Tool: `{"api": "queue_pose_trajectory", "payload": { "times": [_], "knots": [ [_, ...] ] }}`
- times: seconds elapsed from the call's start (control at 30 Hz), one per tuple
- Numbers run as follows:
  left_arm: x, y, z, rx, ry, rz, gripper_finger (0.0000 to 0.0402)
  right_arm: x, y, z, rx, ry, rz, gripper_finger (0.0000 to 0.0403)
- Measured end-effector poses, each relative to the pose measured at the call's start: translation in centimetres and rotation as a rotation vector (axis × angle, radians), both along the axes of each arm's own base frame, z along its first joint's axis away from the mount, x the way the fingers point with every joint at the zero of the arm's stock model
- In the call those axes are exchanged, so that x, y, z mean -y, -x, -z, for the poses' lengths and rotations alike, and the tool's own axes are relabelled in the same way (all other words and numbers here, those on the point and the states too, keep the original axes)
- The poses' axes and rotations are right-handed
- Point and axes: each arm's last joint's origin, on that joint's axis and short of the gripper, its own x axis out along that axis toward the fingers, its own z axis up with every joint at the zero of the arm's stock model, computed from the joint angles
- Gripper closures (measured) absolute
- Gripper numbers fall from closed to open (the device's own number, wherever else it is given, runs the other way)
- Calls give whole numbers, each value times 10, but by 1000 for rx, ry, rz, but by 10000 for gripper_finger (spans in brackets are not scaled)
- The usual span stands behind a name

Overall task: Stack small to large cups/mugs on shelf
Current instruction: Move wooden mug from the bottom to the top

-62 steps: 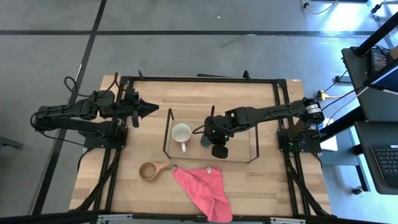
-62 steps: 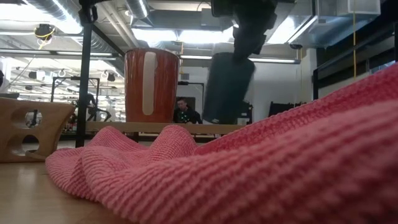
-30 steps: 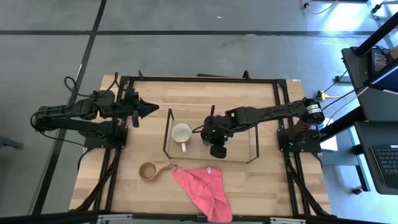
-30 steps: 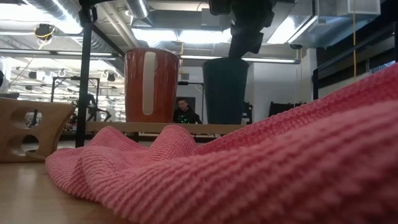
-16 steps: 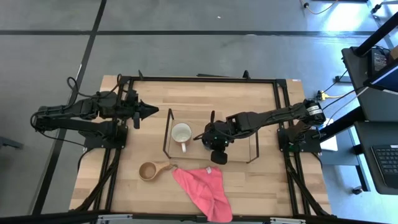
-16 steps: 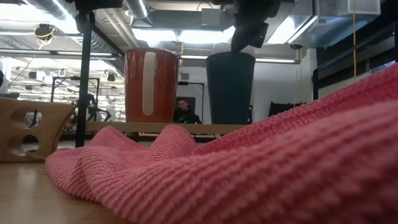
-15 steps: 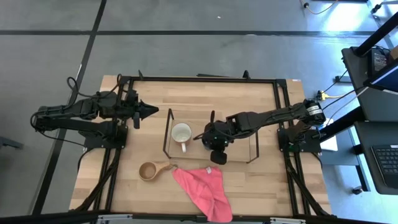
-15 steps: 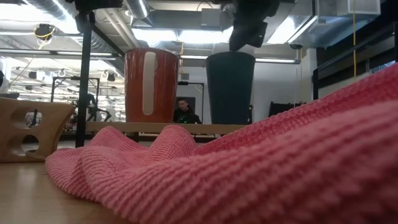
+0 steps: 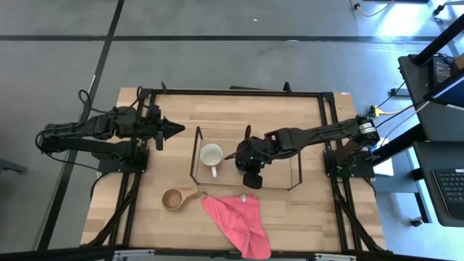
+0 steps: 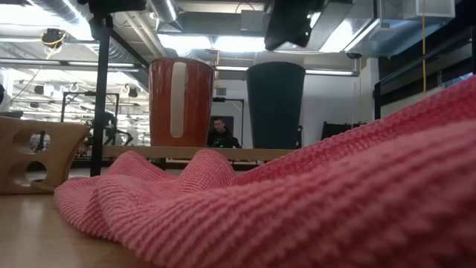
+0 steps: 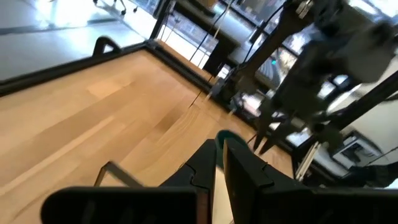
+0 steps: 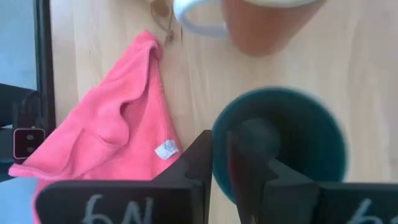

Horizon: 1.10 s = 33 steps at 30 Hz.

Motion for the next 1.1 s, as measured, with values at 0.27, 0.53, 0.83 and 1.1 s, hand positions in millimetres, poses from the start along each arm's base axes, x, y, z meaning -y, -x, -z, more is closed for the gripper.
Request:
{"api": "queue_pose_trajectory", "payload": {
  "times": [0.27,0.53,0.83,1.1],
  "knots": [
    [1,1,5,-54,11,26,376,6,6,-43,24,153,52,353],
    [5,23,44,-496,211,30,376,11,10,-85,135,250,141,353],
    [26,33,52,-651,385,233,376,16,19,-118,206,290,223,353],
    [67,5,57,-592,372,366,376,16,21,-122,213,304,237,353]
  ]
}}
